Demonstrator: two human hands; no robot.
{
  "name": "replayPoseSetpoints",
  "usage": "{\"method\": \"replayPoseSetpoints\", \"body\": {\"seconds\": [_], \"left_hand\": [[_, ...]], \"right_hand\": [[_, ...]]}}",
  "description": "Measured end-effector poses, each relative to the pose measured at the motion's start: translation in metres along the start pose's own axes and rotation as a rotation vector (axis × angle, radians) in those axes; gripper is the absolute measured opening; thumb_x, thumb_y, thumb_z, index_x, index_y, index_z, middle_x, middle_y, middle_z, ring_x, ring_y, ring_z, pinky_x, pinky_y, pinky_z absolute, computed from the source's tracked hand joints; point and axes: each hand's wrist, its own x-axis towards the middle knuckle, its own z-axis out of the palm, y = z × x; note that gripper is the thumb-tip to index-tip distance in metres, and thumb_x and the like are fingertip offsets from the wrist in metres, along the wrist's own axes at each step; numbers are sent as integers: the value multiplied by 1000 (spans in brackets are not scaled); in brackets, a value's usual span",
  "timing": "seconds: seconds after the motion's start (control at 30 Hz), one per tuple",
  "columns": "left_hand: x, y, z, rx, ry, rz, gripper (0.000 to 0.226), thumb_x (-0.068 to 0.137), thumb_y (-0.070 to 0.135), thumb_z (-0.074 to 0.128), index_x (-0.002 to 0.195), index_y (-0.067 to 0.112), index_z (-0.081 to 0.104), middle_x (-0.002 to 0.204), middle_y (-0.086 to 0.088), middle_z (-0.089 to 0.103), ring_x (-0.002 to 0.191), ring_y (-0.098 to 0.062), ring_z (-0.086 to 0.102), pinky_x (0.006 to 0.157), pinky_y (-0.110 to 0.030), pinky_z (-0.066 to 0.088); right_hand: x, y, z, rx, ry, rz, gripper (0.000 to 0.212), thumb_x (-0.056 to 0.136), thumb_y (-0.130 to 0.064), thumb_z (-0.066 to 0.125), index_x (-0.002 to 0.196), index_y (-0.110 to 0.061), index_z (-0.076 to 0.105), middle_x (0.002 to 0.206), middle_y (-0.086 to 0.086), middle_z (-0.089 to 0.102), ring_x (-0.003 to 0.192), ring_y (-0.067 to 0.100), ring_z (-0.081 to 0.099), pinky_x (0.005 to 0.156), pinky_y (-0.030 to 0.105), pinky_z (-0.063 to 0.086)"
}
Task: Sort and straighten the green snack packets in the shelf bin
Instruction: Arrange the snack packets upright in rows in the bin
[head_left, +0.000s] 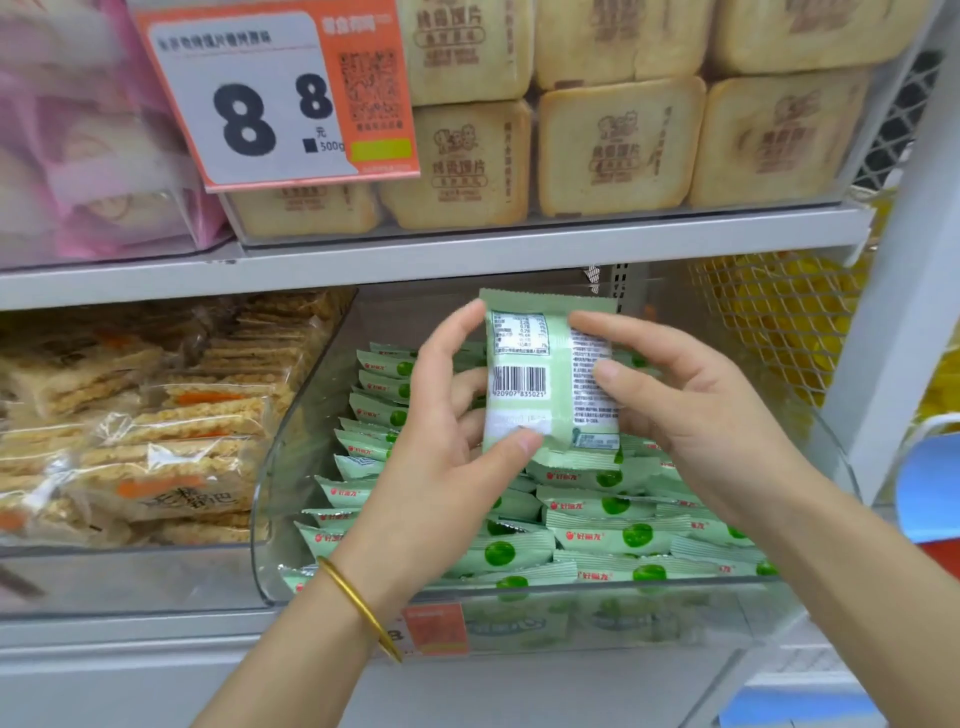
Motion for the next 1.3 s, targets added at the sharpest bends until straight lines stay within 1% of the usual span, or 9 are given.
{"method": "replayPoseSetpoints", "body": {"seconds": [0.13,0.47,0.57,0.7,0.87,0.97,1.1,1.2,1.3], "left_hand": [[-1,1,-2,-52,-53,-19,74,76,-1,62,133,40,35,131,11,52,112,-8,59,88,-24,51],[2,1,1,61,-7,-20,68,84,-2,62,131,41,38,129,20,51,109,-4,60,85,-22,52],[2,-4,3,434,90,66,50,79,37,64,124,48,44,135,21,36,125,8,35,103,-13,32],[4,-10,9,817,44,85,83,65,69,54,139,37,35,136,21,23,128,5,14,102,-9,12],[18,-17,2,883,95,122,51,85,21,66,132,28,47,126,11,48,119,-8,40,102,-16,28],[28,-12,-6,714,58,41,35,91,17,58,122,33,57,116,16,54,102,8,46,90,0,30],[40,-4,-8,420,-35,-55,36,90,14,59,98,48,56,101,26,58,92,17,53,74,2,37],[55,-11,-10,442,-15,-92,38,88,20,62,120,41,54,114,25,55,102,13,50,81,3,35],[81,-26,-20,718,-7,-174,57,91,26,59,142,21,35,143,5,36,130,-5,30,97,-5,21]], "right_hand": [[-1,0,3,83,-23,12,35,73,-16,67,105,-29,70,115,-4,67,94,15,68,75,28,55],[-1,-1,5,70,41,12,35,80,-2,64,106,-25,65,103,1,66,78,17,68,66,28,55],[-1,-1,7,98,96,59,33,82,3,63,108,-18,56,101,2,64,73,15,70,62,25,55],[-3,2,9,144,30,111,38,78,-13,70,112,-17,54,103,3,65,82,20,71,74,33,56],[0,1,8,118,-36,131,44,92,-5,54,127,-30,48,116,17,52,94,25,69,82,40,56],[5,1,-1,-144,101,83,60,90,2,52,130,-41,43,113,2,53,101,13,65,85,31,55],[19,-3,-9,-479,33,-11,44,78,-11,73,104,-44,60,106,-28,60,99,-11,55,86,4,39],[31,-1,-10,-403,68,-40,24,76,-8,75,85,-29,69,83,-21,70,80,-6,64,72,8,46],[44,10,-18,-566,323,-94,8,78,-16,74,85,-14,71,84,-5,72,81,12,66,73,27,52]]}}
